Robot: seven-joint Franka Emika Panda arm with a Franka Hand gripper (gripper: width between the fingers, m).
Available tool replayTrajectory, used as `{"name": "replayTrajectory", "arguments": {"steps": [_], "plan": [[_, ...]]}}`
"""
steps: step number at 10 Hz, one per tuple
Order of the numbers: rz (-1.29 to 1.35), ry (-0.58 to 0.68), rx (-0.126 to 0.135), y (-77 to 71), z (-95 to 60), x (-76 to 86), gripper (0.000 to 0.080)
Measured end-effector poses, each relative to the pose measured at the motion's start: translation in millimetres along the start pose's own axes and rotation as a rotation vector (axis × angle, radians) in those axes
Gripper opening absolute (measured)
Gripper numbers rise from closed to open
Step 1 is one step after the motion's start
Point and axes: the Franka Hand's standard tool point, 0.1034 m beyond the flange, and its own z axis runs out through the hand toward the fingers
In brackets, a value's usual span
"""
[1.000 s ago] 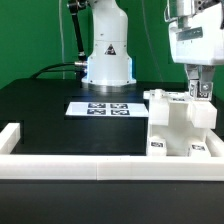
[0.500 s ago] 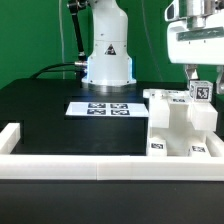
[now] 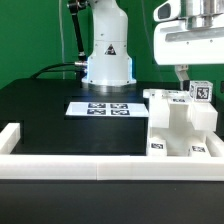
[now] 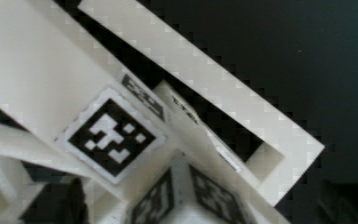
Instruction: Assemble chair
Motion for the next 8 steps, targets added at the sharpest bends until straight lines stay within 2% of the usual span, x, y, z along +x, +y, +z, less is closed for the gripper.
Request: {"name": "replayTrajectory", "arguments": {"steps": [3,6,8], "plan": [[-0.338,0.01,-0.034,1.5,-2.8,6.5,0.0649],[-0.543,0.018,-0.038,1.3,-3.5,10.4,0.0649],[-0.557,0.021,-0.035,3.5,-2.4,13.2,0.0637]]}}
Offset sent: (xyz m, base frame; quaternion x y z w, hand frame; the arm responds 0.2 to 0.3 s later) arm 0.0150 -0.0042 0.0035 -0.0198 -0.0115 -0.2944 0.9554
